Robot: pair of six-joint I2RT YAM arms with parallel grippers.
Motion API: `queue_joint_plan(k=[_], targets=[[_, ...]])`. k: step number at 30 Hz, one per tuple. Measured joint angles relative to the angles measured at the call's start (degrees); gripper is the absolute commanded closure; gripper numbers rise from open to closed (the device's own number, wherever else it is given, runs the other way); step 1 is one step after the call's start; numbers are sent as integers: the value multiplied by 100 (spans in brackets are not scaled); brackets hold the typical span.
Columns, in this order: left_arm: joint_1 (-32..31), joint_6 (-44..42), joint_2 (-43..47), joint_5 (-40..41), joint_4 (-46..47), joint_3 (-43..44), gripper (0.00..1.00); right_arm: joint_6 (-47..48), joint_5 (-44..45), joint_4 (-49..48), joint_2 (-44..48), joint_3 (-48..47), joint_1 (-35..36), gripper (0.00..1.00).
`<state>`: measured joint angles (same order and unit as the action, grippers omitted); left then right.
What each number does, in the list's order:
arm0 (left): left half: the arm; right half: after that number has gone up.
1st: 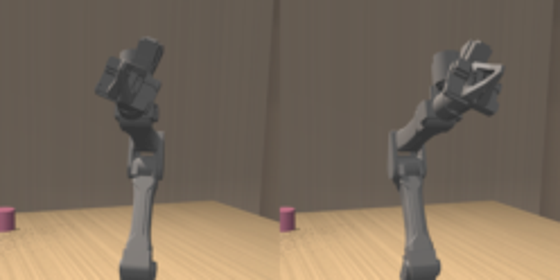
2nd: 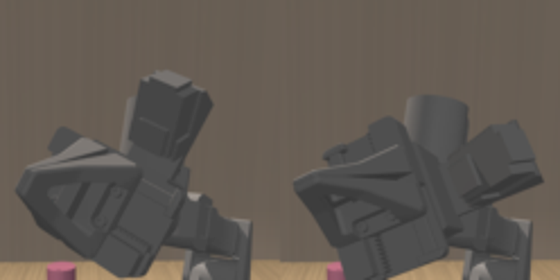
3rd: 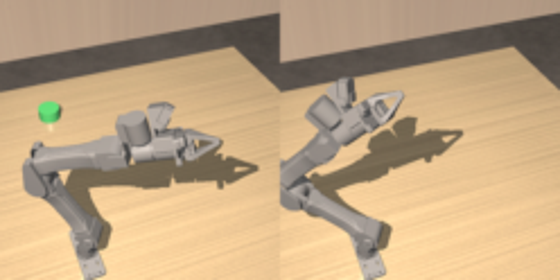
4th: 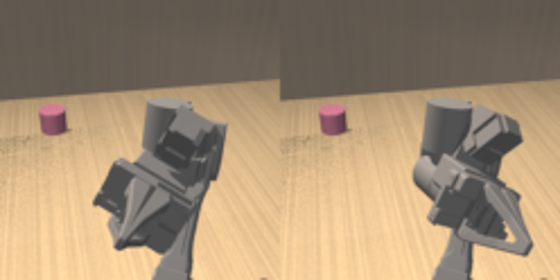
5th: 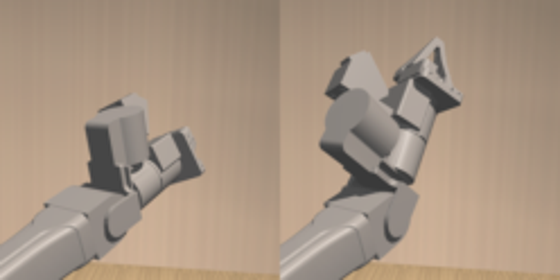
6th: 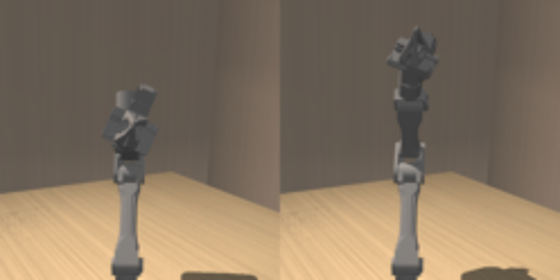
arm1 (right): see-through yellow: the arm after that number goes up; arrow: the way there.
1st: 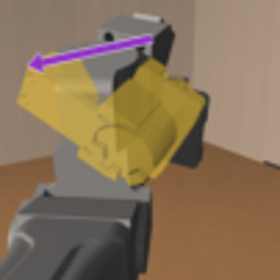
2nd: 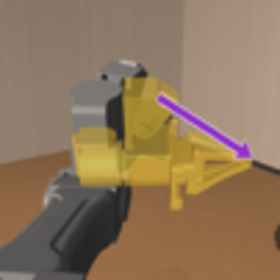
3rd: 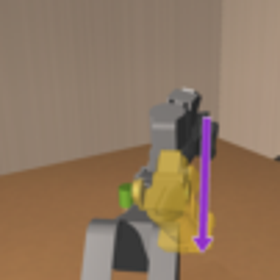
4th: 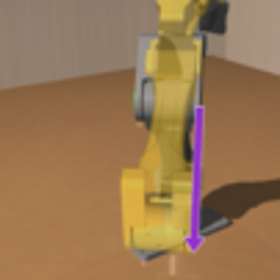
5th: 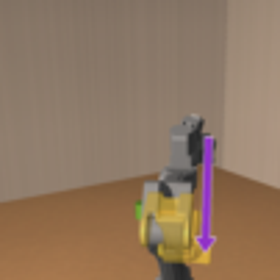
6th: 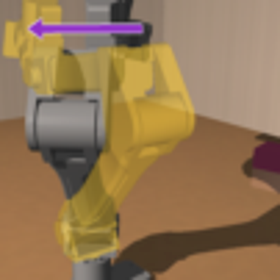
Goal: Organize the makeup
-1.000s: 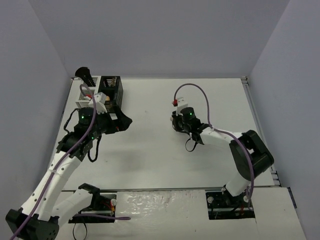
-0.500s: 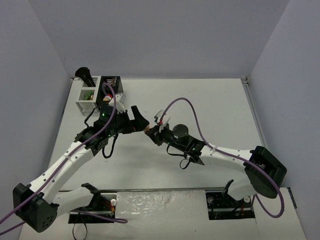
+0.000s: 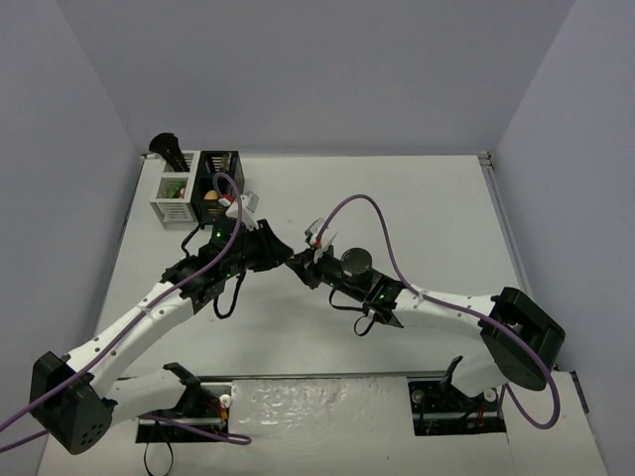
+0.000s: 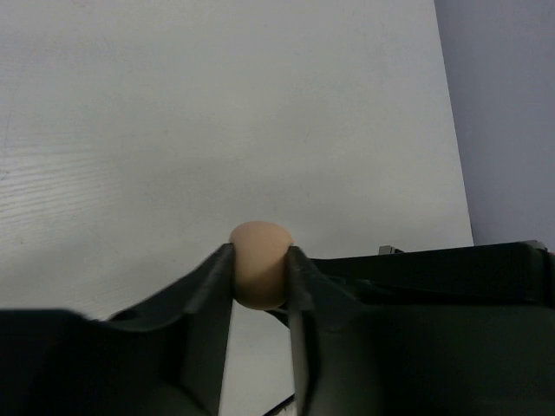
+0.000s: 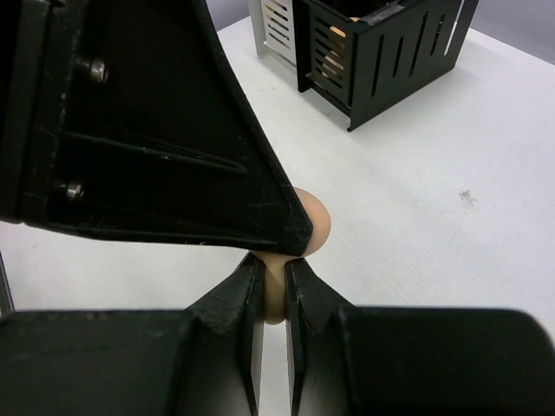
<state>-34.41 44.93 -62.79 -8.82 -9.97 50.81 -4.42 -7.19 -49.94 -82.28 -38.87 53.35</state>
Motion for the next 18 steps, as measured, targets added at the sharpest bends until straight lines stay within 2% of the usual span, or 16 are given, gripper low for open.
queue_joint_plan(k=[2, 8, 10, 14, 18], targets=[[-9, 22, -5, 38, 27, 0, 100, 1, 35, -1, 0, 0, 1, 70], [-34, 2, -11, 136, 53, 1, 100, 54, 168, 40, 0, -1, 0, 6], [-35, -65, -45, 198, 41, 24, 100, 97, 239, 125, 0, -16, -1, 0], [22, -341, -283, 465, -160, 317, 100, 197, 424, 482, 53, -73, -1, 0], [379, -703, -694, 907, -308, 959, 100, 396, 821, 1042, 391, -79, -3, 0]])
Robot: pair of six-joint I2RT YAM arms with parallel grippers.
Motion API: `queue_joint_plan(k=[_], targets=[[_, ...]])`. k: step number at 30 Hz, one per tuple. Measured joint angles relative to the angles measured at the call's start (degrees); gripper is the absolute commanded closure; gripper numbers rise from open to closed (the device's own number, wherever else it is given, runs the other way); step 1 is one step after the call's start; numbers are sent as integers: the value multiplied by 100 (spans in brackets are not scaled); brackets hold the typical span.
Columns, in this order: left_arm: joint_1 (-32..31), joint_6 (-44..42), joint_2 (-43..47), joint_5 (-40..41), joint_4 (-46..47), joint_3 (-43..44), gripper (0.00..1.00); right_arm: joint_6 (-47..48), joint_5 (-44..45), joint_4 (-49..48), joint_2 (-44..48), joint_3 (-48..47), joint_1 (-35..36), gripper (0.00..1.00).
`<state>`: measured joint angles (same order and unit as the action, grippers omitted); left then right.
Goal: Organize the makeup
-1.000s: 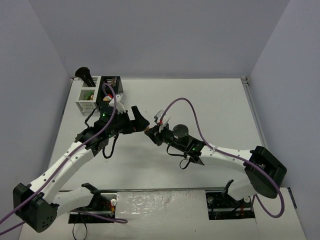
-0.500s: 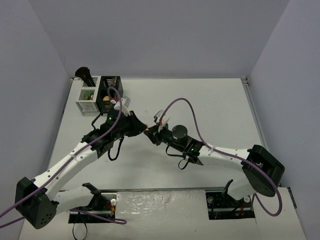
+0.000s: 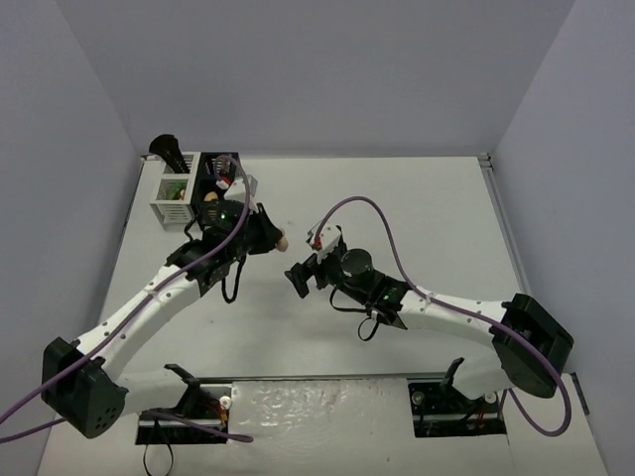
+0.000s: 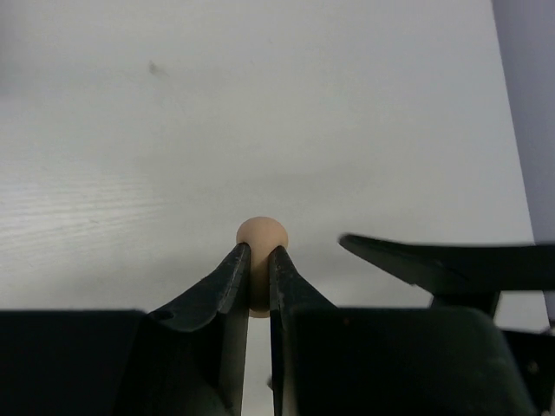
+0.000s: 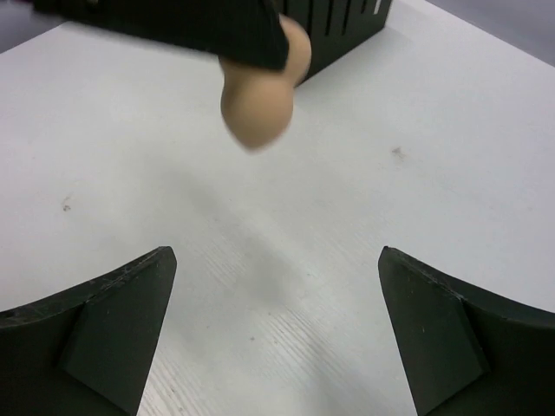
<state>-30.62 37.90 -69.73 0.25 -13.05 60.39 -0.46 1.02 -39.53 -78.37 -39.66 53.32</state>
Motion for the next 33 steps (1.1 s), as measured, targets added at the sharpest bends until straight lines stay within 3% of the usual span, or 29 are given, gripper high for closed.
queue_joint_plan(k=[4, 11, 20, 22, 24, 25, 28, 33], targets=[[682, -311, -464, 521, -79, 663, 100, 98, 553, 541, 532, 0, -2, 0], [1653, -896, -2047, 1357, -40, 2199, 100, 152, 1286, 944, 1562, 274, -37, 0], [2300, -1353, -3848, 1458, -165, 3379, 99, 185, 1517, 1157, 2006, 796, -113, 0], [2385, -1379, -4037, 1443, -233, 3512, 86, 185, 1527, 1167, 2006, 796, -128, 0], [2415, -1388, -4058, 1403, -311, 3522, 55, 185, 1538, 1176, 2006, 796, -144, 0], [2419, -1391, -4054, 1382, -338, 3522, 47, 185, 1546, 1177, 2006, 796, -151, 0], [2419, -1390, -3956, 1300, -301, 3409, 29, 180, 1550, 1242, 2006, 790, -160, 0], [2403, -1372, -3560, 1190, -348, 3158, 18, 151, 1584, 1612, 2051, 666, -161, 0]])
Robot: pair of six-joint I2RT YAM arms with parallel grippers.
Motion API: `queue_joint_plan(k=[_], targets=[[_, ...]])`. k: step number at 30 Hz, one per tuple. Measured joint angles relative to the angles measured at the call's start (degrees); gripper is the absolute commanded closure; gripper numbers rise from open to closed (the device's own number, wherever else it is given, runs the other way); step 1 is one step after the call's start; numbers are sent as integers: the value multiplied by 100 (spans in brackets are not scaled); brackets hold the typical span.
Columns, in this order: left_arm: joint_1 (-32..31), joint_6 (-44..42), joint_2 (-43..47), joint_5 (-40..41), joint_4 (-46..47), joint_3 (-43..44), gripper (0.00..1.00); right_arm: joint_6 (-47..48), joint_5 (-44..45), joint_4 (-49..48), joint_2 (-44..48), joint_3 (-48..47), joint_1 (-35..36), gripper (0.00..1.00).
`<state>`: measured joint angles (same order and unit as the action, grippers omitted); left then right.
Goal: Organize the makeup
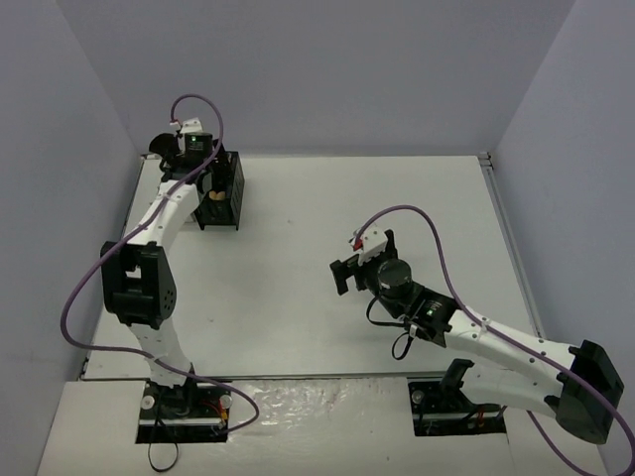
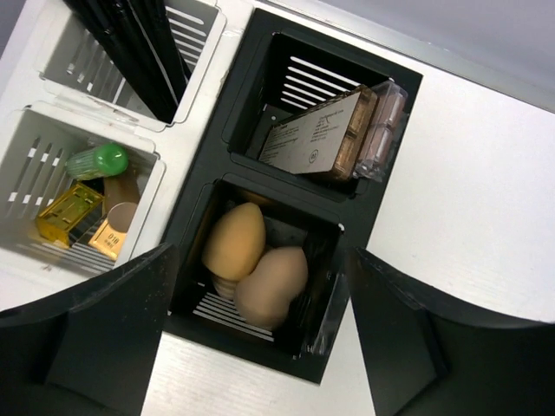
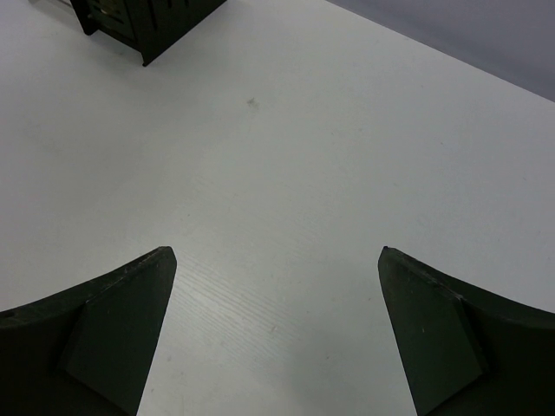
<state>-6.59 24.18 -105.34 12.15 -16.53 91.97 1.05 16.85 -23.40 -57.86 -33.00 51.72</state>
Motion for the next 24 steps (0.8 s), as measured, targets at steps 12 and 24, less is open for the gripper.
queue_joint_plan(k=[12, 24], targets=[[-4, -362, 3260, 92, -971, -541, 3, -373, 1165, 1313, 1317, -718, -30, 0], [-4, -1054, 7717, 351, -1533, -2232, 3, -706, 2436, 2419, 2699, -1429, -32, 0]])
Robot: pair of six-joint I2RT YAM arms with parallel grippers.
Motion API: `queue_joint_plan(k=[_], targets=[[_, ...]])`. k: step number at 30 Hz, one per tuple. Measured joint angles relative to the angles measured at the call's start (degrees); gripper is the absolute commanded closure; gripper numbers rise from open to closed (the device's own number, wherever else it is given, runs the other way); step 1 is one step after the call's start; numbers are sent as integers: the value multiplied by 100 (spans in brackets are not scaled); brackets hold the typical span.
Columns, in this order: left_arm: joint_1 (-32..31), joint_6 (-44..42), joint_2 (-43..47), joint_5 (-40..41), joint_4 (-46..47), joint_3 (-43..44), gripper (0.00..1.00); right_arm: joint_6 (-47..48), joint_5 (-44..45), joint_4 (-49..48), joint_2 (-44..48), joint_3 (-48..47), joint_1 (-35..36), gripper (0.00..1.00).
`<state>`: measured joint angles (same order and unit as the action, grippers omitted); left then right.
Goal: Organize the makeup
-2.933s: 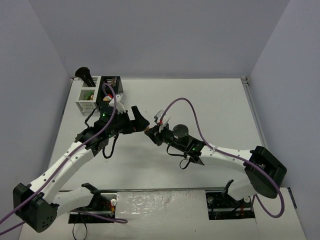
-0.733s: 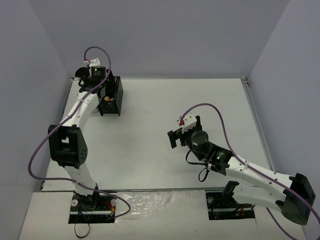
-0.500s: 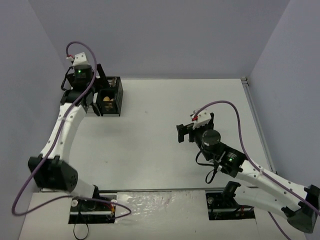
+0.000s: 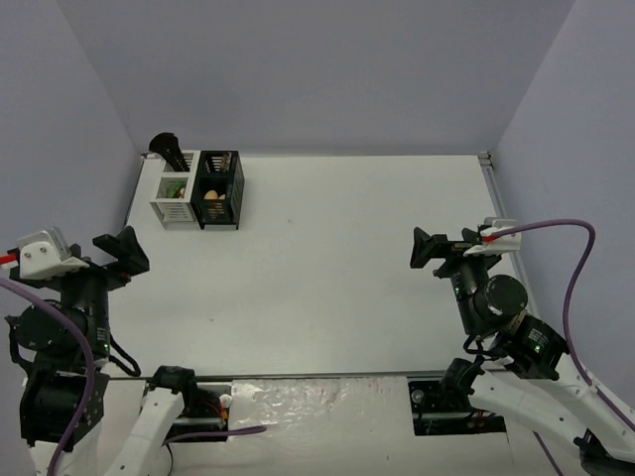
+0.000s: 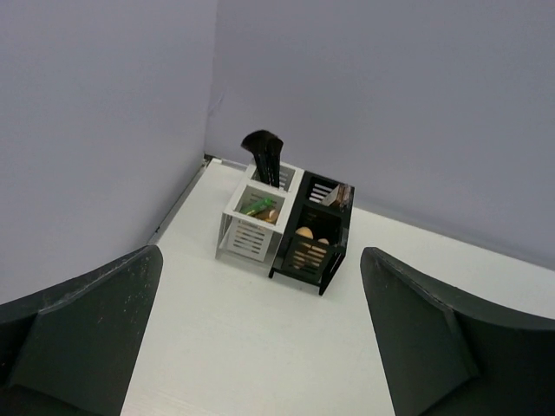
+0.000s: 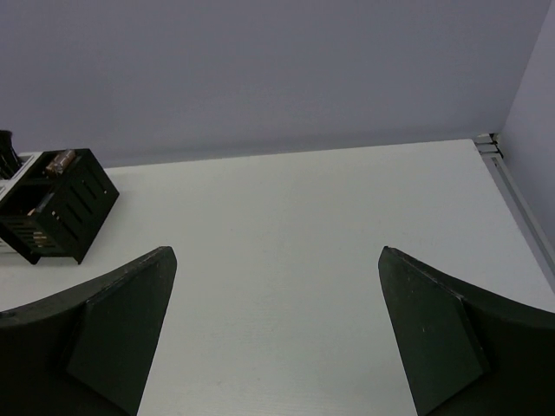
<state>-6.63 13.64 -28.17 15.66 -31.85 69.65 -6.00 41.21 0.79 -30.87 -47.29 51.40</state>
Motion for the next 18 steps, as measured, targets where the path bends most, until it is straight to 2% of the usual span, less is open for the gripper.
queue_joint_plan(k=[9, 18], targets=[[-4, 53, 502, -478, -1093, -1183, 3, -17, 296, 418, 47, -4, 0, 0], [-4, 224, 686, -658, -1169, -1749, 3, -17, 358, 470, -318, -4, 0, 0]])
